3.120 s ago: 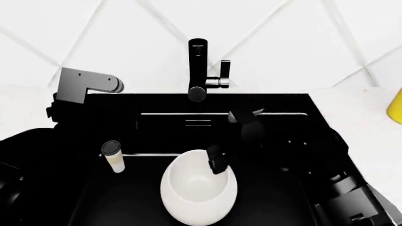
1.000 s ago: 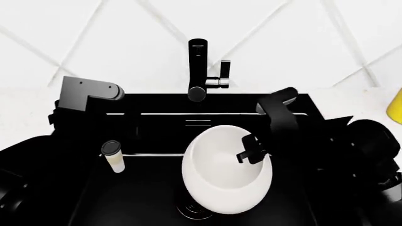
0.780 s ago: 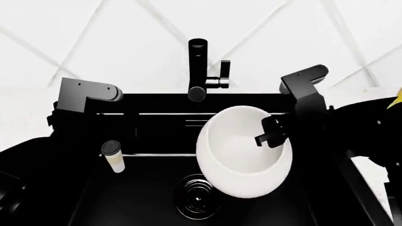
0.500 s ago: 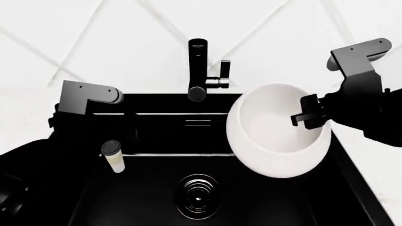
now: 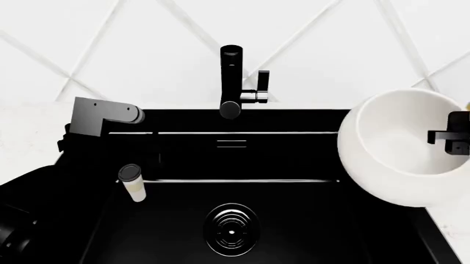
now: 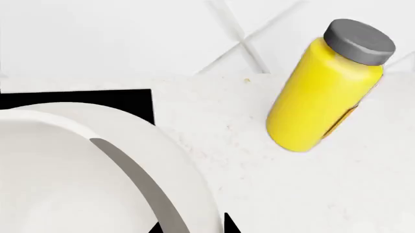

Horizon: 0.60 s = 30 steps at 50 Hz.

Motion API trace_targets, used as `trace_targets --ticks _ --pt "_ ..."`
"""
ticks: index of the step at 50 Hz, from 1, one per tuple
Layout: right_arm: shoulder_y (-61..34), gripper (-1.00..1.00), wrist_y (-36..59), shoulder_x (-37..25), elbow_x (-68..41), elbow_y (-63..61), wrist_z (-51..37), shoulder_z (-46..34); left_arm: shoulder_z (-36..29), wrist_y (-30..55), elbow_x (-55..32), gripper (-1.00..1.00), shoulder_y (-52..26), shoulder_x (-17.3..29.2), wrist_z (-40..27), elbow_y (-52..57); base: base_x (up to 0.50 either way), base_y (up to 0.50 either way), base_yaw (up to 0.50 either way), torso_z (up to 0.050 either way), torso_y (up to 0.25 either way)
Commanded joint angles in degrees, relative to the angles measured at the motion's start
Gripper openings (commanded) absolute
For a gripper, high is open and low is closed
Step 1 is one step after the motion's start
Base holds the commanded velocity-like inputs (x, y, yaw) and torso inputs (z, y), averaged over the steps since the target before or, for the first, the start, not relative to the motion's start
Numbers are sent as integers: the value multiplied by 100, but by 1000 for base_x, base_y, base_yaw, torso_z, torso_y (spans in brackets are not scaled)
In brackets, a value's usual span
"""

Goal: Pick the cup and bowl from the sink and place them on the counter for drying.

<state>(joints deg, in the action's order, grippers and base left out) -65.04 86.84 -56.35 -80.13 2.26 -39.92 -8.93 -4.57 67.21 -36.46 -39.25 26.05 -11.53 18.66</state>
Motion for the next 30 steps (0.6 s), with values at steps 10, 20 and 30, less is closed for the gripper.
trace_targets --ticks 10,20,30 --pt "1077 -100 -890 -1032 217 561 -520 746 -10 22 -52 100 2 31 -37 30 0 0 0 0 0" --pt "1104 -100 -599 -1487 357 875 -448 532 -45 19 -61 100 9 39 -52 26 0 0 0 0 0" --pt "941 -100 -555 -1604 409 1288 -511 520 -28 15 -84 100 42 73 -62 22 0 0 0 0 0"
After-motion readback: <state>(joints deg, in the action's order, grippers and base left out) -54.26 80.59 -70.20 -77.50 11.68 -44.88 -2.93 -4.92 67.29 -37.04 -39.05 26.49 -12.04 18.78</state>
